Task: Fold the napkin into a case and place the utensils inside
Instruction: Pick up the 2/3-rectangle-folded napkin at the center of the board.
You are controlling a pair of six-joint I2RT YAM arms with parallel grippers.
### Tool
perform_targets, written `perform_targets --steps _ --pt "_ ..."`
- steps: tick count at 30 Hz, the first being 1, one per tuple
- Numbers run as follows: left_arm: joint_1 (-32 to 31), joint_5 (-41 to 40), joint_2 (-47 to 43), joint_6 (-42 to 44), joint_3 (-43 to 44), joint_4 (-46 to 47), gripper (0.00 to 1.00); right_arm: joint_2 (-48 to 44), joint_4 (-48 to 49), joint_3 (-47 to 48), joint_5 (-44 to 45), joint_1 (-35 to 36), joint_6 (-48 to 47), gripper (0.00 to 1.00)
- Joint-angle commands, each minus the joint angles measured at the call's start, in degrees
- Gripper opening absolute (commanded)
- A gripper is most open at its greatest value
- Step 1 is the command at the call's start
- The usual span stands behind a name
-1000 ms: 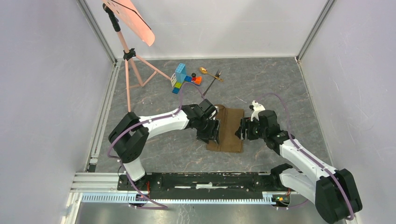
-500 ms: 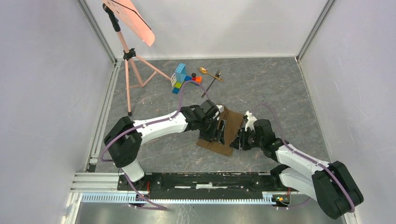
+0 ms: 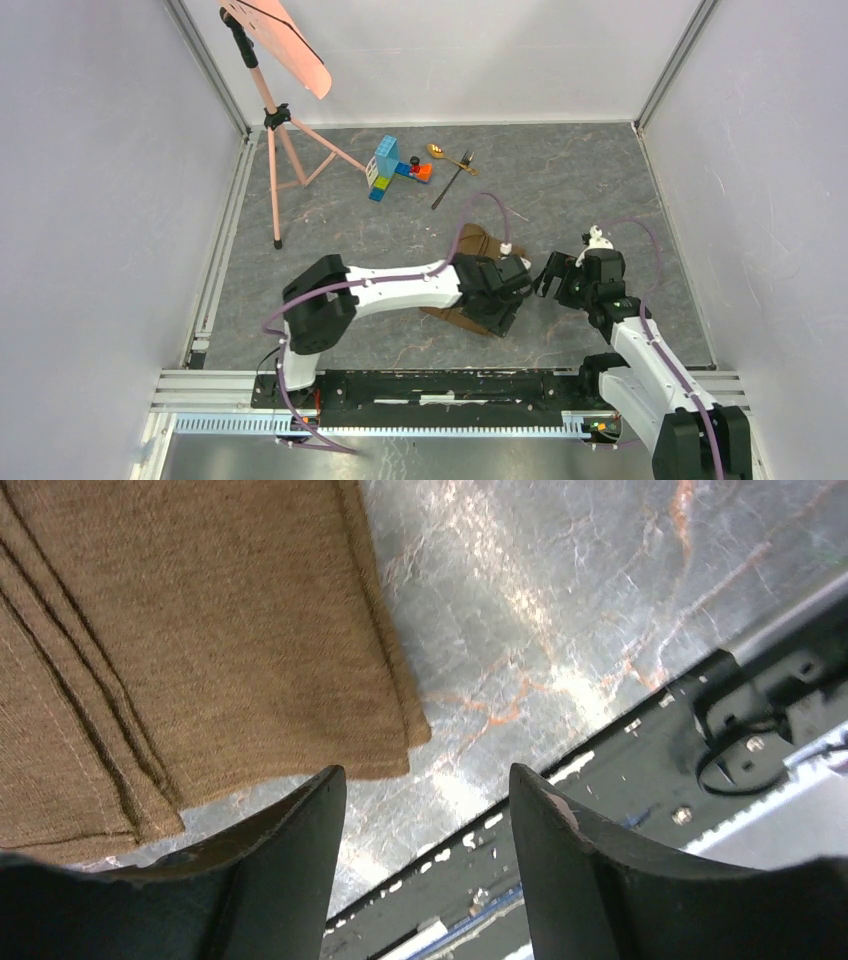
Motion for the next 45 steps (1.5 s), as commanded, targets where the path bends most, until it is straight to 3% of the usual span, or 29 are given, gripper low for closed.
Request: perform_targets --steps 1,10,14,20,25,33,38,45 --pt "-2.95 -11.41 6.5 4.11 8.42 -8.85 0.67 1.07 -2.14 1.48 -1.38 -2.35 -3.41 0.98" --pt "-4.39 -15.1 15.05 3.39 16.39 -13.33 0.61 1.42 0.55 -0.79 -5.81 -2.3 -5.27 0.96" --pt "-4.57 -17.64 18.58 2.51 18.7 -16.52 0.53 1.08 1.16 -1.22 -7.48 -2.32 -6.56 0.96" --pt "-4.55 -22.99 18.15 0.84 17.67 -17.38 0.2 2.54 4.92 -2.59 -10.62 -2.35 -6.34 0.98" --pt "-4.55 -22.07 13.02 0.89 16.67 -15.69 0.07 7.35 15.76 -5.52 -18.29 -2.69 -0.13 0.98" --pt "-4.46 -19.41 8.05 1.52 15.65 -14.91 0.03 17.37 38.37 -9.35 -25.87 -2.21 14.49 0.98" --pt "-4.37 -19.54 7.32 1.87 15.42 -14.76 0.03 24.42 45.99 -10.21 -25.64 2.39 20.85 0.91" --pt "-4.24 -19.14 7.11 1.86 15.06 -14.38 0.02 25.65 52.25 -13.79 -21.19 2.83 24.65 0.7"
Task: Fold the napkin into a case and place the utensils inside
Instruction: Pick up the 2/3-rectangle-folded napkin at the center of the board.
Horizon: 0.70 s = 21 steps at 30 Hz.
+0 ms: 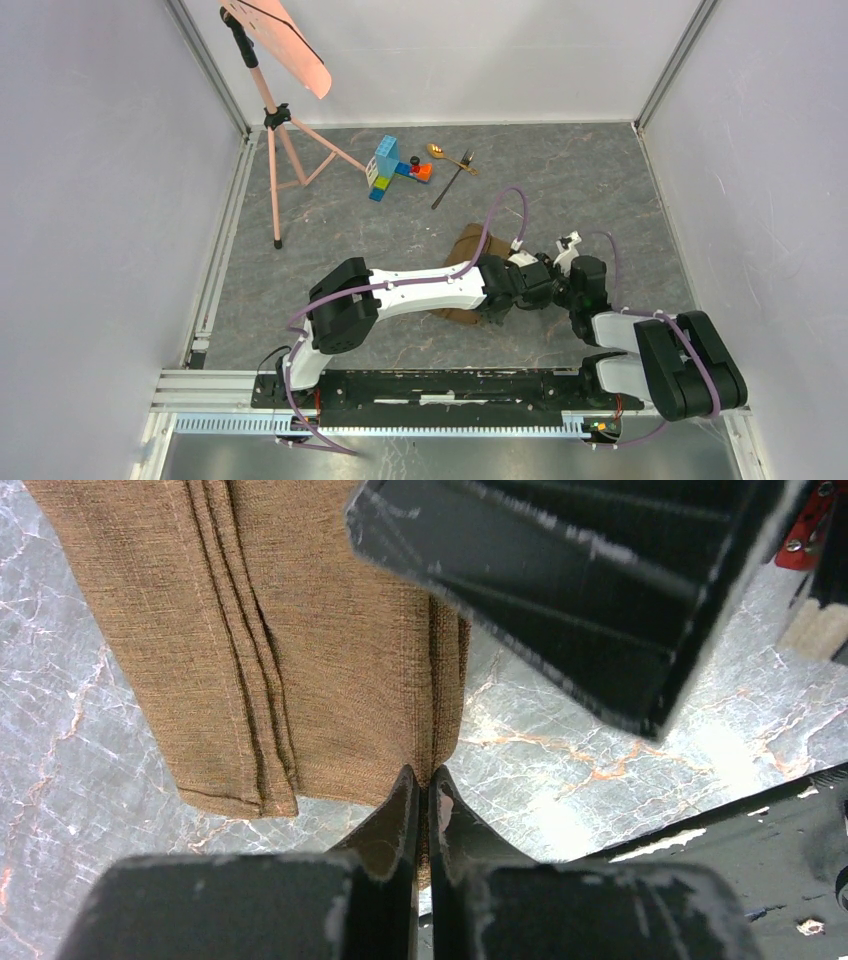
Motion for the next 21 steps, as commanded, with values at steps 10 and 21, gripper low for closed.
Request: perform_targets --steps 10,21 --pt "-0.2 2.55 -2.15 1.09 -1.01 2.67 0.02 3.12 3.34 -0.91 9.61 0.09 0.63 0.53" --pt "0.24 8.16 -3.92 2.04 -0.78 4.72 0.43 2.39 1.46 1.4 9.7 0.06 -6.26 0.02"
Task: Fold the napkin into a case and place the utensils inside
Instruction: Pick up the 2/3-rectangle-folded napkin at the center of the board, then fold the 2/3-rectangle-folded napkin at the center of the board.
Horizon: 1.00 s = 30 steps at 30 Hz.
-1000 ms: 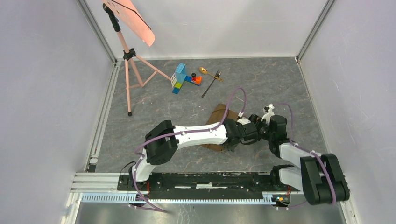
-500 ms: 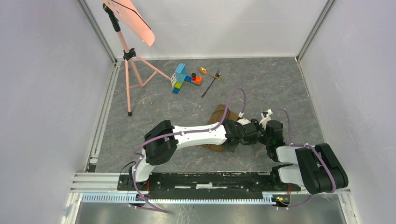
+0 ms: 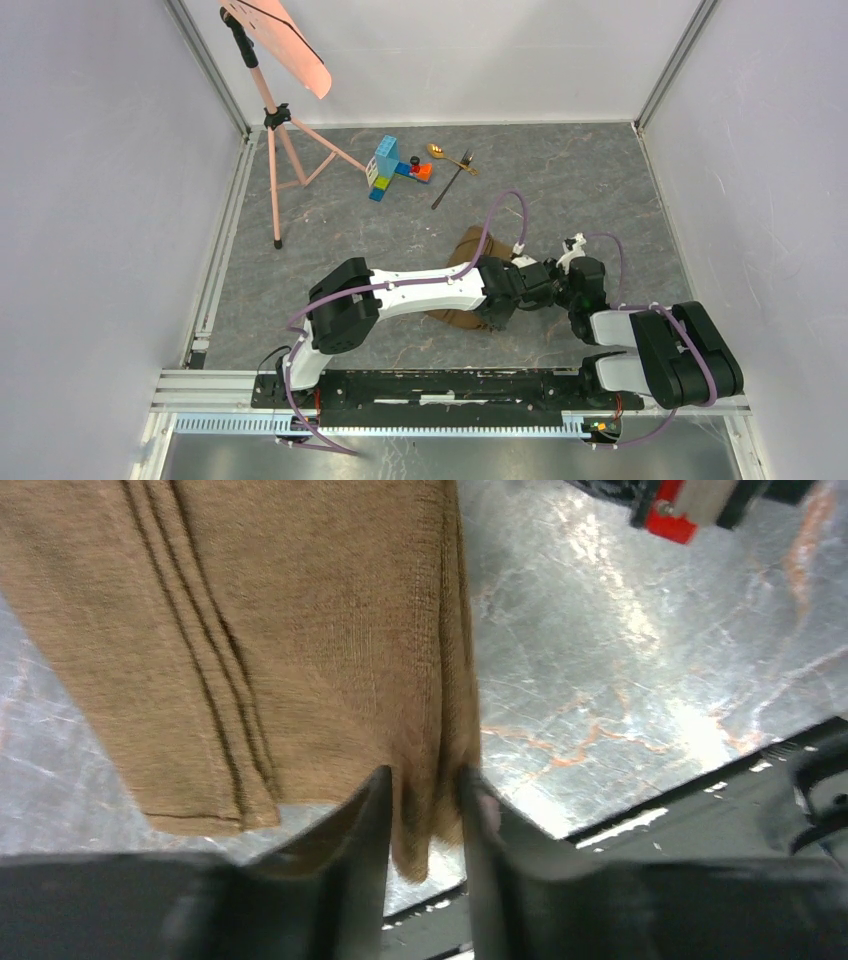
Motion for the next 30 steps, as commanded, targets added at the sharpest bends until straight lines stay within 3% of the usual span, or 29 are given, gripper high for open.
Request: perform_targets --steps 1,4,8,13,16,21,30 --pt "0.7 5.52 -4.96 2.32 0.1 2.65 0.49 -1.18 -2.95 2.94 1.17 -0.03 -7.75 0.0" --pt "3.88 11.9 -10.03 2.54 -2.57 5.34 0.55 -0.84 -5.86 5.12 -1.29 -0.58 -12.52 0.0" --pt "12.49 23.47 -16.87 0.98 -8.97 13.6 0.56 0.23 -5.29 6.81 -6.04 -1.14 -14.94 0.0" --pt "22.43 31.29 -18.06 -6.66 -17.12 26.08 0.43 -0.05 -10.66 10.93 -7.48 -1.94 -20.62 0.0" --pt "24.51 30.9 -17.05 -10.09 -20.42 33.67 0.29 -0.05 -14.21 13.5 -8.08 -2.62 -23.3 0.0" --pt "26.14 26.1 -12.4 -11.48 -21.11 39.48 0.15 1.02 -17.07 16.34 -8.97 -2.78 -25.4 0.0" --pt "26.96 23.84 -3.45 -12.06 -20.53 39.95 0.09 1.87 -19.83 19.76 -8.9 -2.37 -25.47 0.0"
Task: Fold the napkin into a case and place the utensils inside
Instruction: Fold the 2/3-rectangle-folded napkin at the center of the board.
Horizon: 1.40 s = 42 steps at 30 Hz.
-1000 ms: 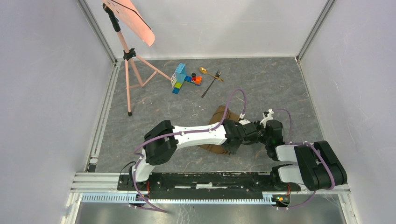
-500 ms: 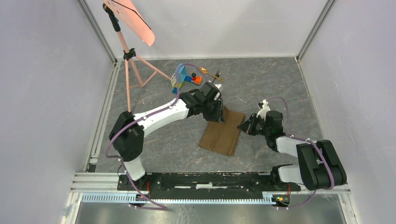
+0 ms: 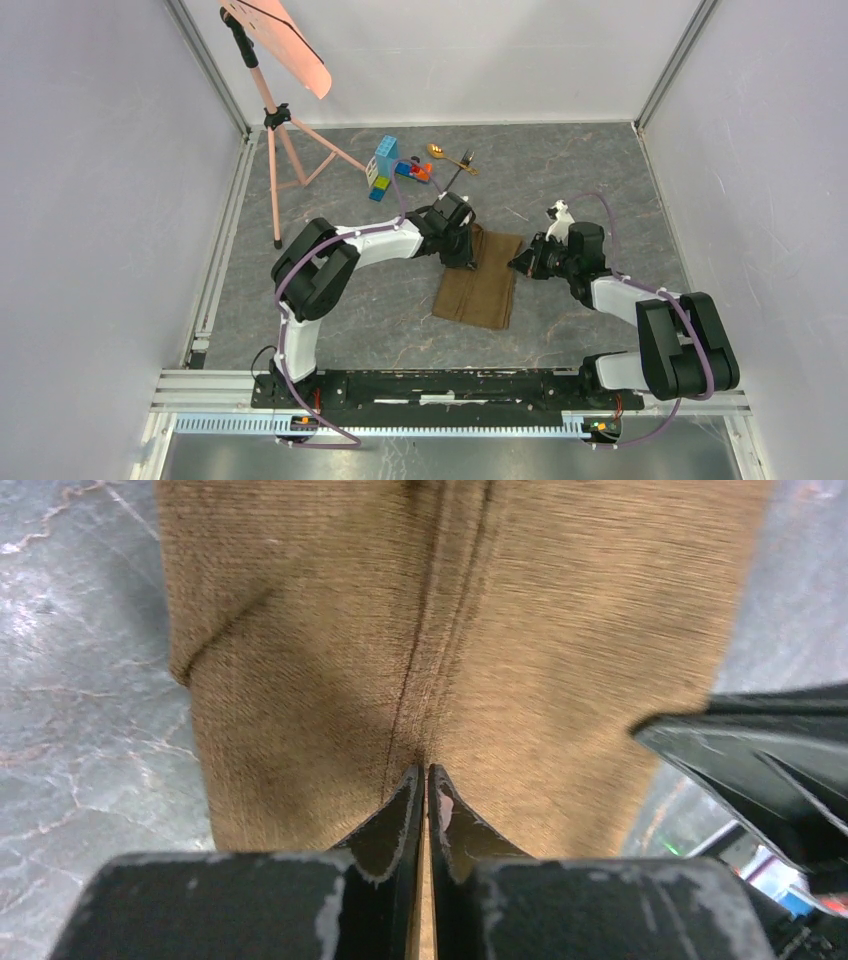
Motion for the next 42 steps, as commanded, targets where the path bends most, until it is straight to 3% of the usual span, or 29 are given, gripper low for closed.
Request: perform_targets --steps 1,12,19,23,35,39,42 --pt "0.18 -2.78 2.53 -3.13 -0.2 3.12 0.09 -0.15 -1.22 3.73 -0.61 0.44 -1.42 0.0" --pt "0.18 -2.81 3.78 -3.49 -4.62 4.19 0.08 1.4 0.33 6.65 2.92 7.95 9.7 0.0" --pt "0.18 -2.07 3.05 -3.47 -6.54 5.97 0.07 4.98 16.99 3.37 9.45 15.34 30.56 0.0" --pt "0.18 -1.54 0.05 -2.79 -7.17 5.4 0.09 5.34 18.02 2.39 15.14 16.31 34.88 0.0" --pt "2.9 0.1 -13.48 -1.72 -9.57 -1.29 0.32 7.02 12.88 4.36 17.86 16.37 32.54 0.0" --pt "5.85 -1.69 -13.12 -0.39 -9.82 -3.16 0.42 7.76 12.27 5.41 18.12 16.66 32.46 0.0" --pt "7.12 -2.4 -9.84 0.66 -9.03 -4.03 0.42 8.05 11.61 6.26 19.02 17.14 32.5 0.0"
